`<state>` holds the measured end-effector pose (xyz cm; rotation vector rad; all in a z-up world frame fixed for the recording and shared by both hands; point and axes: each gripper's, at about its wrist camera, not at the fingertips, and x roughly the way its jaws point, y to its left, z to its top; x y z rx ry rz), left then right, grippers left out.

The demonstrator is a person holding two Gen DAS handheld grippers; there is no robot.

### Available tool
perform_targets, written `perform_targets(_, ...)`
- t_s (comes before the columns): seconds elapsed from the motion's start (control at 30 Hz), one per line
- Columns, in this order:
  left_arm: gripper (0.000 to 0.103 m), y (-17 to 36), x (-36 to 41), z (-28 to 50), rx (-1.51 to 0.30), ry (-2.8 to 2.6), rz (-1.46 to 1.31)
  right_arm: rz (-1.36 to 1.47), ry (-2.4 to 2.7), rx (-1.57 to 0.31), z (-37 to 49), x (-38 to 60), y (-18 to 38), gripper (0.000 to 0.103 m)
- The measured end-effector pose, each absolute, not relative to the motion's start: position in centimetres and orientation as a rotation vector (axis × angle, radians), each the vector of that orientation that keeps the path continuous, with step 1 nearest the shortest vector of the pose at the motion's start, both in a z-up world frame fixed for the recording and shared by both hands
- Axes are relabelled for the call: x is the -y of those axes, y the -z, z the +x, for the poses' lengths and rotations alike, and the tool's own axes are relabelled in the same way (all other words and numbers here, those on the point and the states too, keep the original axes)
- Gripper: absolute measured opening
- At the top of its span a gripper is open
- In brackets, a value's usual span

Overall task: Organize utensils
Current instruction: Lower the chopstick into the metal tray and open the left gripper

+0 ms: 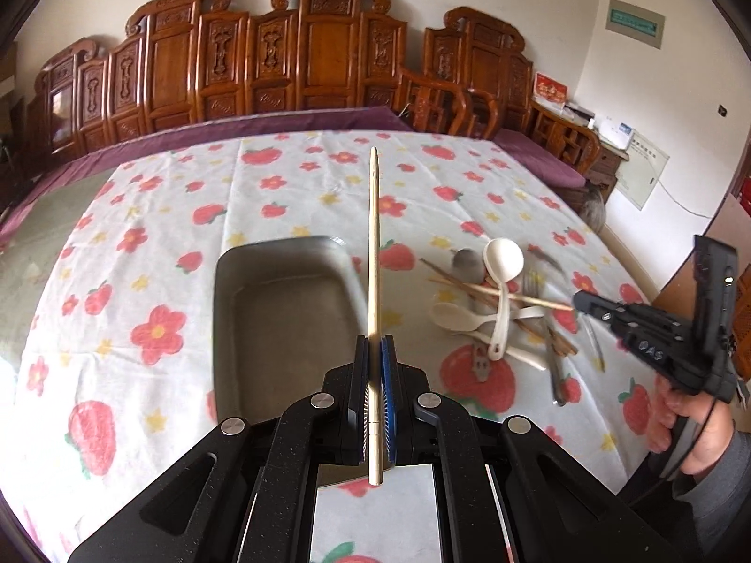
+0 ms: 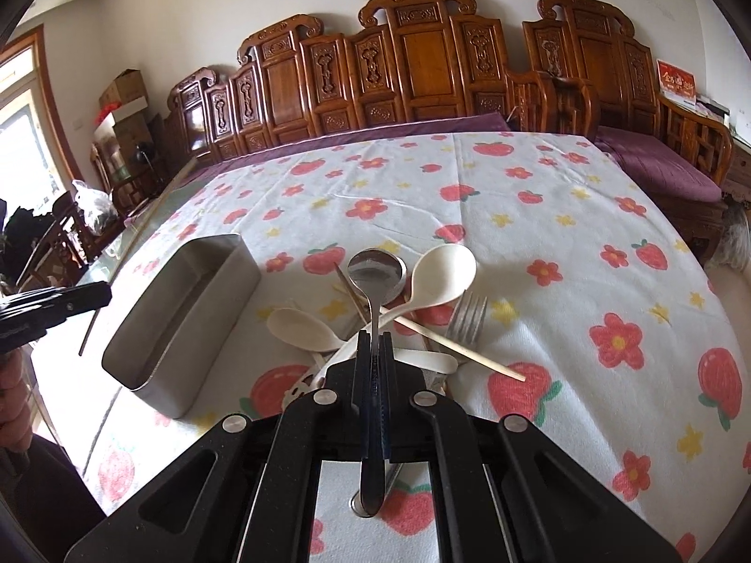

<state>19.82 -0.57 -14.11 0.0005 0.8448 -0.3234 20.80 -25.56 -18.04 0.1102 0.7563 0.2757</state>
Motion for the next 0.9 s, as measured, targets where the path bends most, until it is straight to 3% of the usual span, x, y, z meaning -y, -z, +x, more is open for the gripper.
perform_targets(0.67,0.004,19.0,-3.2,22.4,-1.000,0.268,-0.049,0.028,-0.370,-0.770,20.7,17.7,14.6,0.004)
perform_targets(0.9,0.008,17.4,-4.4,22.7,-0.948,0.258,-0.093,0.013,-0.424,-0.781,21.7,13.7,14.9,0.005)
